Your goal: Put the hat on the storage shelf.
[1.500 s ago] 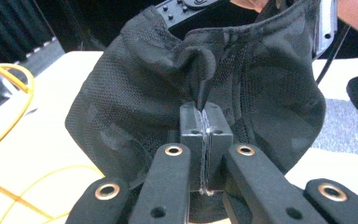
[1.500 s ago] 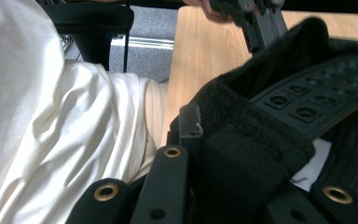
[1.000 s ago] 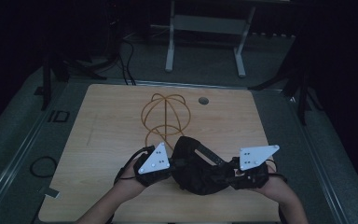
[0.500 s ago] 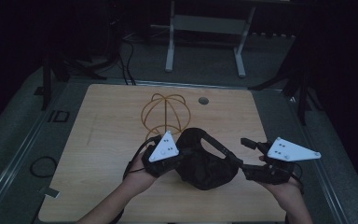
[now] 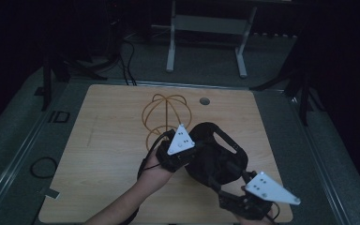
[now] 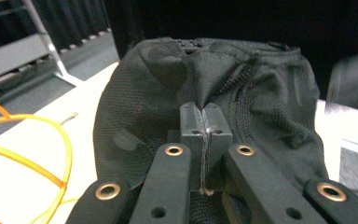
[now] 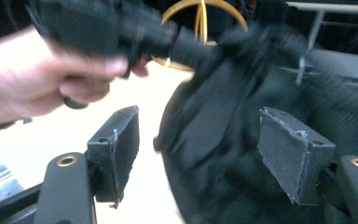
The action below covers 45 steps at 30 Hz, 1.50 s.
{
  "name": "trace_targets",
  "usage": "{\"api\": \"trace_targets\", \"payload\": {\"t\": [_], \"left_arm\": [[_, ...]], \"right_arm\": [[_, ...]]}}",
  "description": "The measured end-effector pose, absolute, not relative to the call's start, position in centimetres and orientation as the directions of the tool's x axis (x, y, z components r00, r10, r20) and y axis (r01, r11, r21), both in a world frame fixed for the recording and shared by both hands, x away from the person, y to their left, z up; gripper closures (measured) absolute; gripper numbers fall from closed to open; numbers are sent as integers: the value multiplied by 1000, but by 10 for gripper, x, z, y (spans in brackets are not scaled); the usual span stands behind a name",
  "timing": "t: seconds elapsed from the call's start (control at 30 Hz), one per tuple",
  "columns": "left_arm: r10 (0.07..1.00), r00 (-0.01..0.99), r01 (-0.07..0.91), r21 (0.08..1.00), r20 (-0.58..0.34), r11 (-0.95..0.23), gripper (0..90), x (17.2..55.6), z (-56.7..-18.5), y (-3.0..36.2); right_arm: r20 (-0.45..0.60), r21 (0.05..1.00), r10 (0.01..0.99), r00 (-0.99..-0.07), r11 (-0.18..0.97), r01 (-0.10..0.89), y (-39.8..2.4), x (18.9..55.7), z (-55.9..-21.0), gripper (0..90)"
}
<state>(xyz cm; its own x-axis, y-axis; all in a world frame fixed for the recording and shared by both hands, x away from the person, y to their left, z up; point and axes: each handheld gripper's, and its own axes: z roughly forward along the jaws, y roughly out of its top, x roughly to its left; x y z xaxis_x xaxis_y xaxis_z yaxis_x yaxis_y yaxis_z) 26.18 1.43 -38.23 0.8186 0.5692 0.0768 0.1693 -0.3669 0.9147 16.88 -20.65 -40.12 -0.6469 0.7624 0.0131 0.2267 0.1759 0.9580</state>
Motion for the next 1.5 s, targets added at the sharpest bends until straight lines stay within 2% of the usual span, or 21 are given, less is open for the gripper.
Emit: {"api": "trace_targets", "payload": {"t": [0.07,0.17,0.37,0.43,0.6,0.7,0.77,0.97,1.13,1.27,1.4,1.5], "left_arm": [[572,817,165,919,76,-358,900,260,-381,12],[579,812,159,926,74,-342,900,255,-380,7],[563,821,140,924,93,-357,900,249,-377,-4],[564,820,140,925,92,-355,900,248,-376,-6],[564,821,142,930,81,-340,900,241,-378,-11],[562,823,137,931,84,-339,900,237,-379,-13],[564,821,134,931,88,-340,900,235,-379,-14],[583,811,153,943,51,-294,900,235,-381,-13],[602,798,166,951,26,-260,900,237,-384,-13],[601,798,142,955,45,-260,882,238,-383,-8],[601,797,115,962,58,-247,740,237,-379,2],[609,791,109,966,59,-236,703,236,-376,14]], "right_arm": [[-40,959,814,-580,194,207,-198,163,-414,296],[-34,959,850,-526,176,223,-194,166,-426,296],[38,954,845,-533,128,271,-193,179,-433,305],[46,952,851,-524,121,280,-193,184,-433,278],[43,955,866,-499,110,274,-189,194,-433,279],[56,960,878,-475,83,268,-192,198,-436,376],[59,961,877,-476,79,264,-195,198,-437,566],[50,972,871,-488,71,225,-204,197,-436,809],[25,974,867,-498,92,209,-208,201,-431,866],[-31,970,841,-541,156,188,-209,204,-429,878],[-78,967,829,-554,198,159,-214,204,-422,879],[-79,968,829,-554,196,155,-218,205,-417,879]]}}
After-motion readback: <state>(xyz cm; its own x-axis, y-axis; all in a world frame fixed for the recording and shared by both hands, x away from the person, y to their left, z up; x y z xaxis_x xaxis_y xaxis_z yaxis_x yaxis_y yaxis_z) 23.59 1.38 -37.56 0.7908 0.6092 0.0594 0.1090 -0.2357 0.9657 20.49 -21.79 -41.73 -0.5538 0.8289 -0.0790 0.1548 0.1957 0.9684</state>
